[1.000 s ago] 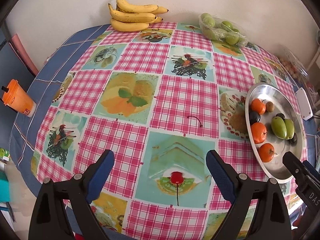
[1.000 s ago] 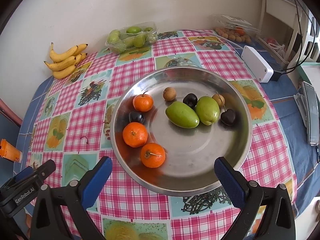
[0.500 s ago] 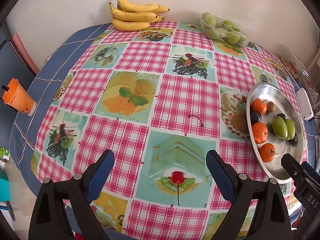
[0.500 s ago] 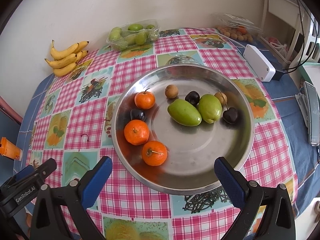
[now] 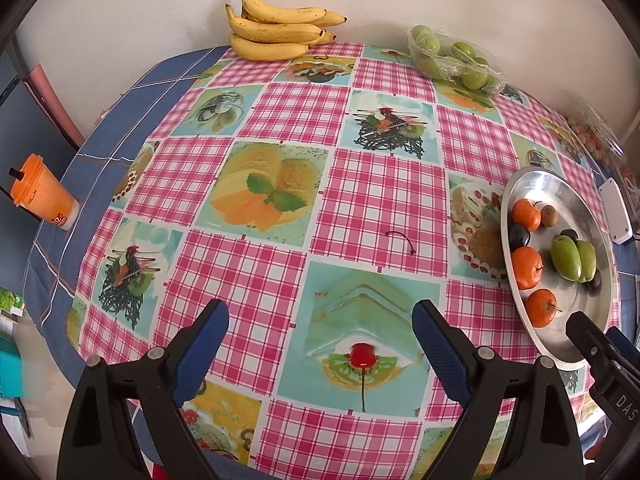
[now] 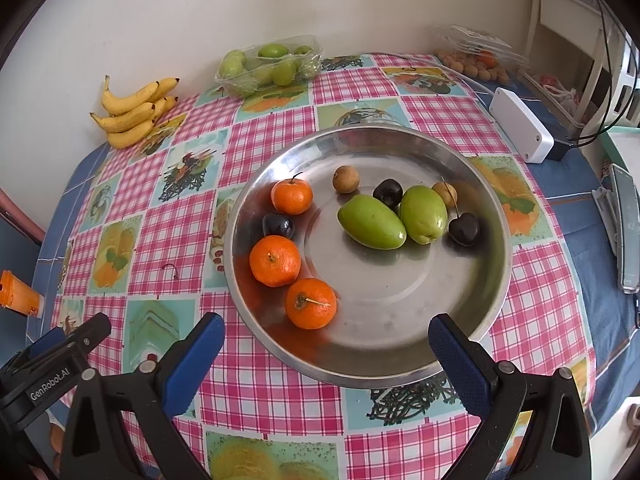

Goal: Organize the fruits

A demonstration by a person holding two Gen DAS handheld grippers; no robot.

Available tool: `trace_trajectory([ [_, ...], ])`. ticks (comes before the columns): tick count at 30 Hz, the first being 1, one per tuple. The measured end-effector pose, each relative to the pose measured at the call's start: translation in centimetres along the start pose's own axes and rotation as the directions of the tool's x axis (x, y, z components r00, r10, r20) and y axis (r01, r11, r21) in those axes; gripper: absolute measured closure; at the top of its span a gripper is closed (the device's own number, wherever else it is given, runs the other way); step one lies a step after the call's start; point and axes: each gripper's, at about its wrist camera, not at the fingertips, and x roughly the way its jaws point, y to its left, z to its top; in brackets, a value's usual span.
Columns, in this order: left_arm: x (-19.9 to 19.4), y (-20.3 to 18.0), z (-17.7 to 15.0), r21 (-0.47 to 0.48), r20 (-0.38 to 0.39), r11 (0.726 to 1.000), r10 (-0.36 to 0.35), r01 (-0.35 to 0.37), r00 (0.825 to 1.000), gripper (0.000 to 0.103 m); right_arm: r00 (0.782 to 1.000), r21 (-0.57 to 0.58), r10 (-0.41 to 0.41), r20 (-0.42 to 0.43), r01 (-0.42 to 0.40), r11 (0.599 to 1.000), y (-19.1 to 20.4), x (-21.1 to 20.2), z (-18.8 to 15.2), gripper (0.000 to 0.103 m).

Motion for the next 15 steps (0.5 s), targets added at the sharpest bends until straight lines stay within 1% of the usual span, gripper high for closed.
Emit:
trace_trajectory([
  [15, -0.26, -0.29, 0.01, 0.022, 0.016, 1.000, 0.015, -0.015, 1.000, 0.010, 1.000, 0.004, -0.002, -0.001, 0.002, 1.000, -0.04, -0.01, -0.04, 0.000],
])
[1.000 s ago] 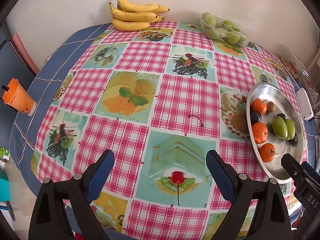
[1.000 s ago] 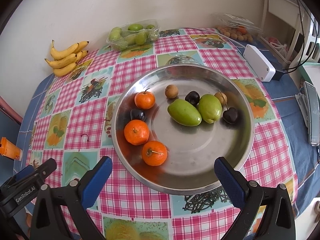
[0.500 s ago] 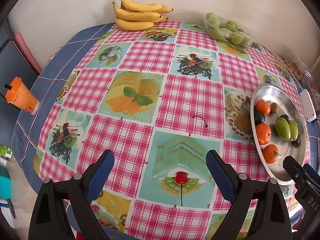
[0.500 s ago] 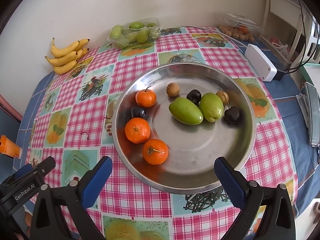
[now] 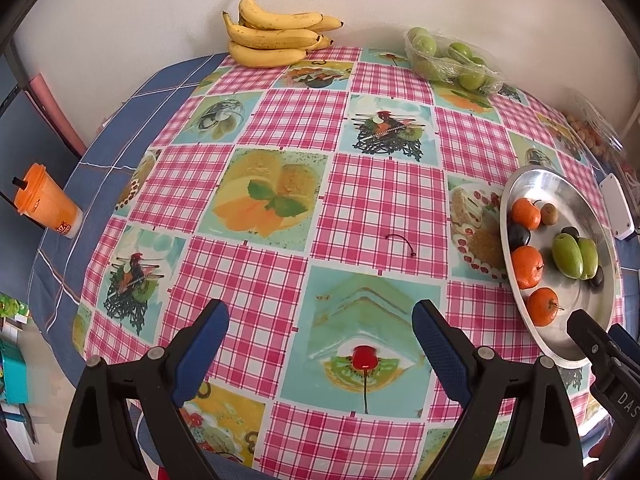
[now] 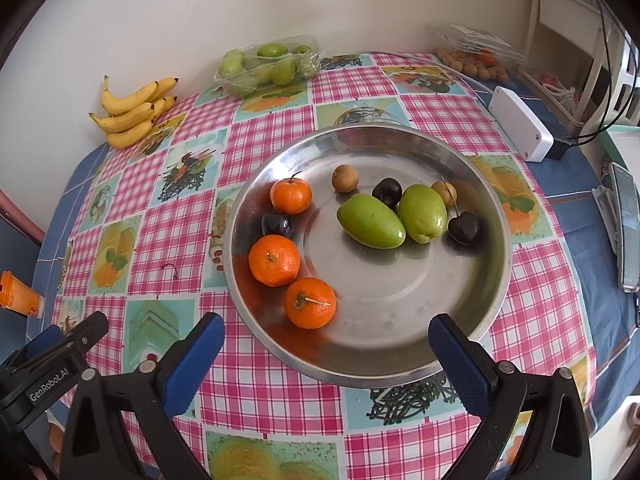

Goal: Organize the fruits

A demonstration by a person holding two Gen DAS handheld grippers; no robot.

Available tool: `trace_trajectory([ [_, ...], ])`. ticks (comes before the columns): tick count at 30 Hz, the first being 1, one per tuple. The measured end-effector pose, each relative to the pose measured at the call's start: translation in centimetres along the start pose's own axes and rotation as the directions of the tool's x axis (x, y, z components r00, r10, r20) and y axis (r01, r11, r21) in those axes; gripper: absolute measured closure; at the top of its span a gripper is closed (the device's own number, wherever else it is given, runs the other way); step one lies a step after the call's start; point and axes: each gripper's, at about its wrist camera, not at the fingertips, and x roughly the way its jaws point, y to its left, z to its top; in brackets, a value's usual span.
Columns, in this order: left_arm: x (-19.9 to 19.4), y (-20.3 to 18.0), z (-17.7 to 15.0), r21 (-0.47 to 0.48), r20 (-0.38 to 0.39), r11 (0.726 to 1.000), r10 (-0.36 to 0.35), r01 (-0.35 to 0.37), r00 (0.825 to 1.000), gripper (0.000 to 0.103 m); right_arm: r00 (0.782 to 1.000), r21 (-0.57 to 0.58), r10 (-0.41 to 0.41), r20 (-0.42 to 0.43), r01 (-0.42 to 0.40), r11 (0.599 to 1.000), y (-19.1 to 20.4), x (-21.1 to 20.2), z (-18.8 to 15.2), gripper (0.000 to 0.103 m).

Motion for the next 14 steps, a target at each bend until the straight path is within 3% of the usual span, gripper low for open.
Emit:
trace_trajectory([
  [14, -0.82, 0.24, 0.04, -0.006, 0.042, 1.000, -0.013, 0.013, 0.999, 0.010, 1.000, 0.000, 0.002, -0.004, -0.002, 1.000, 0.12, 0.06, -0.06, 0.000],
])
